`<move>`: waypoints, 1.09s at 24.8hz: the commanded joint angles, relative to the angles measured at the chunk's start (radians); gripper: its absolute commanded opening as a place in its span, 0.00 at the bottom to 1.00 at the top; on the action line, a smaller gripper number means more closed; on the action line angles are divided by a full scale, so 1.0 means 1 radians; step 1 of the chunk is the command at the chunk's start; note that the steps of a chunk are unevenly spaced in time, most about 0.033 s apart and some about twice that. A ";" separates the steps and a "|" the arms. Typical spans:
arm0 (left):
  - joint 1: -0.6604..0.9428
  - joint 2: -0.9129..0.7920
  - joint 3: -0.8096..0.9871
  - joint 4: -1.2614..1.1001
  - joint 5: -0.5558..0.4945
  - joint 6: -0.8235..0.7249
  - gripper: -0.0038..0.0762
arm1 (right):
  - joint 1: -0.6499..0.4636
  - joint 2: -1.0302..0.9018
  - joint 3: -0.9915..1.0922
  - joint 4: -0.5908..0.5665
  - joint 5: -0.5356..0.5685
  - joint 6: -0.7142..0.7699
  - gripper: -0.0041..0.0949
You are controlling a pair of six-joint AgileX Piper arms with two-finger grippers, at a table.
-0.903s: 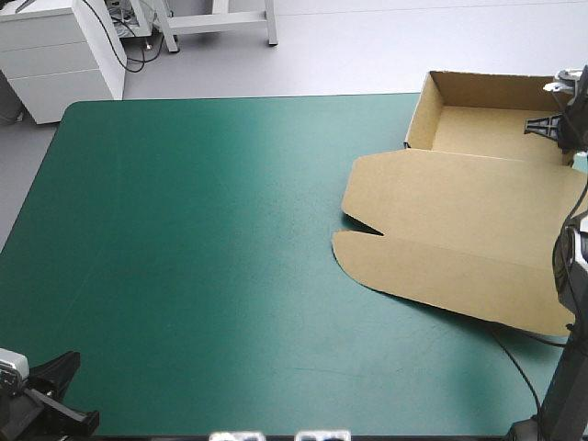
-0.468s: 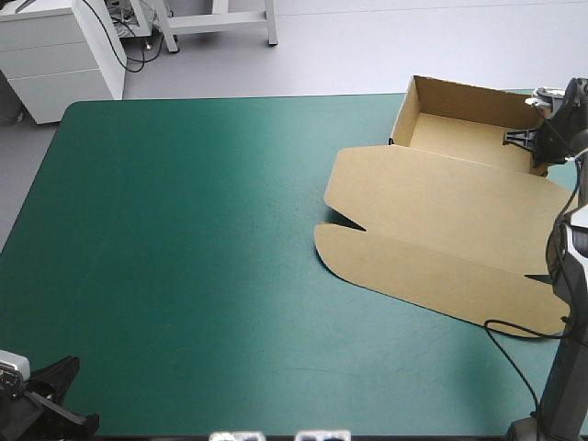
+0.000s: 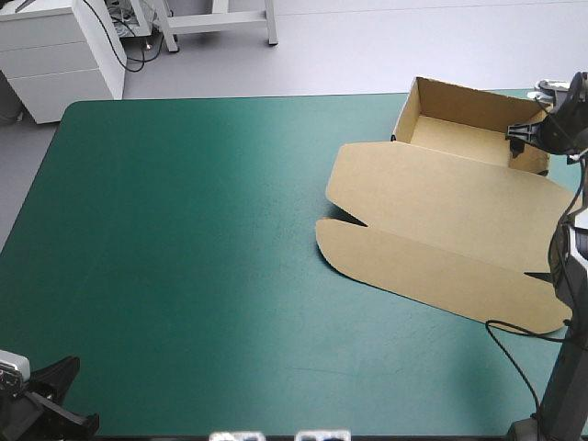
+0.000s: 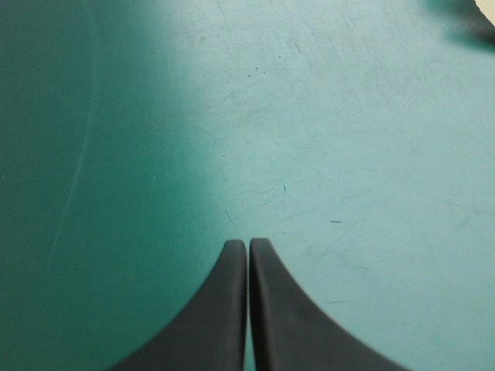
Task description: Fold the box
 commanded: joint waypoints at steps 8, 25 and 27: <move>-0.002 0.020 -0.022 0.002 -0.057 -0.008 0.04 | 0.039 -0.374 -0.029 0.298 0.004 -0.042 0.95; -0.002 0.020 -0.022 -0.084 -0.060 -0.008 0.04 | 0.139 -1.279 0.852 0.446 -0.005 -0.391 0.02; -0.002 0.020 -0.022 -0.087 -0.059 -0.008 0.04 | 0.139 -1.383 0.950 0.488 -0.005 -0.460 0.02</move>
